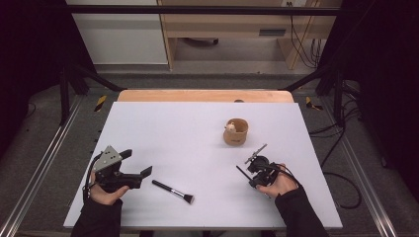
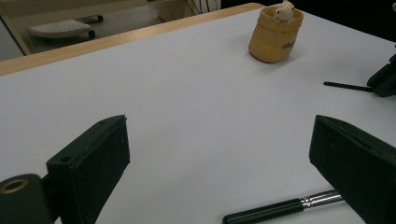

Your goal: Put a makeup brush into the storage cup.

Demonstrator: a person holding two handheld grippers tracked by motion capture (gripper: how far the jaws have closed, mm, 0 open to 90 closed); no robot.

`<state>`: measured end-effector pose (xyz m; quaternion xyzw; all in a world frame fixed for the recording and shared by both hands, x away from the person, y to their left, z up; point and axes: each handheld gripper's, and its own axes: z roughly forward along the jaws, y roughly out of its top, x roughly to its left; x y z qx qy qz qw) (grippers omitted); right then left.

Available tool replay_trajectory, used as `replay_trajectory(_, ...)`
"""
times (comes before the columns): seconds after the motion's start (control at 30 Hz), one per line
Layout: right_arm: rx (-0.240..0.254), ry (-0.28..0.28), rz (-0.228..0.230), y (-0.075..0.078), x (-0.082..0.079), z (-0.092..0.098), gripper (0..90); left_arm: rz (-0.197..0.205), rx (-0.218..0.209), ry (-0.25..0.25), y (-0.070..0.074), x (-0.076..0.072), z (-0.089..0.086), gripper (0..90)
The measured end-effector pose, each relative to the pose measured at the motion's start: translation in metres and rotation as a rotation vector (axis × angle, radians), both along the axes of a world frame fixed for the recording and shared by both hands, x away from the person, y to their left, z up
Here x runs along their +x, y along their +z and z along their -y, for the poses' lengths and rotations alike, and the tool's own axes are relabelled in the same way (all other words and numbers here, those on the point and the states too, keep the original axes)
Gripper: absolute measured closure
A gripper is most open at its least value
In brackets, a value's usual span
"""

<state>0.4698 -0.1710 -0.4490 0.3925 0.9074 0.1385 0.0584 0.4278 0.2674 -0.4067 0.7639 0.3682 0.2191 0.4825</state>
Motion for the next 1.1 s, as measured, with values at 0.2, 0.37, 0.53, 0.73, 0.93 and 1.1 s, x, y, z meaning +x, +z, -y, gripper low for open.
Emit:
replay_trajectory(0.2,-0.012,0.009,0.002,0.000,-0.001,-0.002,80.7,0.001,0.000,-0.001,0.000,0.000,0.000,4.5)
replay_trajectory(0.37,-0.019,0.024,-0.001,0.000,-0.001,-0.004,85.1,-0.002,0.004,-0.002,0.000,0.000,0.001,4.5)
replay_trajectory(0.53,-0.011,0.003,-0.014,0.000,0.000,-0.004,85.8,0.000,0.003,-0.007,0.000,-0.001,0.002,4.5)
replay_trajectory(0.73,0.008,-0.003,-0.023,0.001,0.001,-0.001,85.9,0.002,0.004,-0.007,0.001,-0.001,0.002,4.6)
replay_trajectory(0.93,0.073,0.007,0.020,0.014,0.000,0.003,85.9,-0.004,0.002,-0.019,0.001,0.000,0.006,4.7)
replay_trajectory(1.1,0.145,0.020,0.051,0.031,0.000,0.003,85.8,0.002,0.005,-0.032,0.002,-0.002,0.011,4.7)
